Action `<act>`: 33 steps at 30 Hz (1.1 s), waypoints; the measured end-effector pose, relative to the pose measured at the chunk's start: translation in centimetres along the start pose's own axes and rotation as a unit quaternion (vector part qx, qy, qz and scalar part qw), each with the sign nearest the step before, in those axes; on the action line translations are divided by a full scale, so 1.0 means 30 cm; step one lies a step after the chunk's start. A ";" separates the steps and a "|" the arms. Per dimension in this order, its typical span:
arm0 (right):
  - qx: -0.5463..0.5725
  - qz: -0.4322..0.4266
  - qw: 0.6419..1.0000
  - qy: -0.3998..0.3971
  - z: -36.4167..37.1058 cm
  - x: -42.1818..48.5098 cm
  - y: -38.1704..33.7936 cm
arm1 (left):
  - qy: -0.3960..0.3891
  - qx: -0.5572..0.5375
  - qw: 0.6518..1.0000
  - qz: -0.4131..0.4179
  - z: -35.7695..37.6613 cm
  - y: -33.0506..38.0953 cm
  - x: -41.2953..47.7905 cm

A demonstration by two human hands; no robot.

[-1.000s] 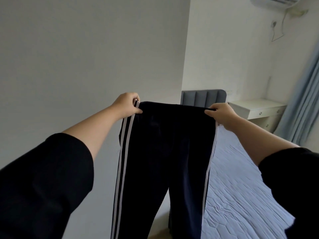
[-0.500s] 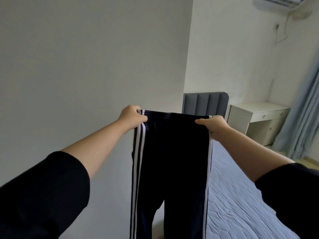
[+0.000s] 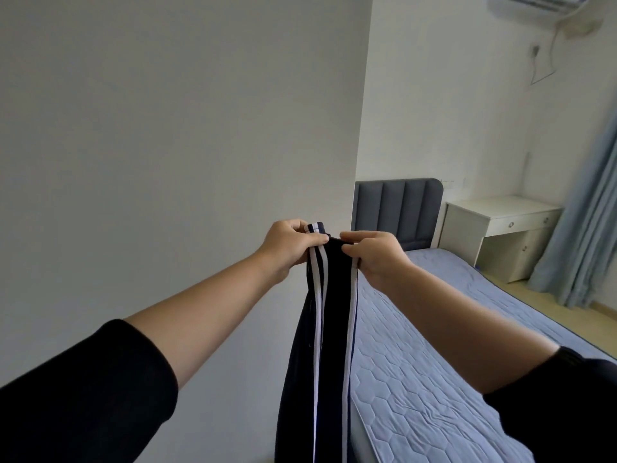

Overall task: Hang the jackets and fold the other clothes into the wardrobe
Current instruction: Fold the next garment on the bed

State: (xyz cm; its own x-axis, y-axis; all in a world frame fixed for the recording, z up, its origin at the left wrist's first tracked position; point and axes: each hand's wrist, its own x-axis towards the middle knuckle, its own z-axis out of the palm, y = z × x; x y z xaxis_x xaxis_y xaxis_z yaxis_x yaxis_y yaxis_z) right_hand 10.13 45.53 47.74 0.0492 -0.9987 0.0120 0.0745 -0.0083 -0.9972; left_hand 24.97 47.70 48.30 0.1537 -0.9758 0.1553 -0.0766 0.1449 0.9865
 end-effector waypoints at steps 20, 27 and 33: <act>-0.193 0.083 0.977 -0.035 -0.128 -0.004 0.085 | 0.009 0.281 0.957 0.076 -0.031 -0.063 -0.011; -0.015 0.124 0.991 -0.046 -0.069 -0.026 0.019 | -0.039 0.235 0.968 0.084 0.022 -0.075 -0.031; 0.000 0.135 0.989 -0.062 -0.062 -0.053 0.021 | -0.087 0.087 0.992 0.023 0.028 -0.094 -0.046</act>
State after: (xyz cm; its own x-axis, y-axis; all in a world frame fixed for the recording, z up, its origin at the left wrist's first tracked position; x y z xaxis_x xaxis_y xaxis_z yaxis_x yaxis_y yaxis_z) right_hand 8.26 47.01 46.94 0.1896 -0.9505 -0.2463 0.0414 0.2584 -0.9652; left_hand 24.15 48.50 45.27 -0.0248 -0.9846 0.1730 -0.2509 0.1736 0.9523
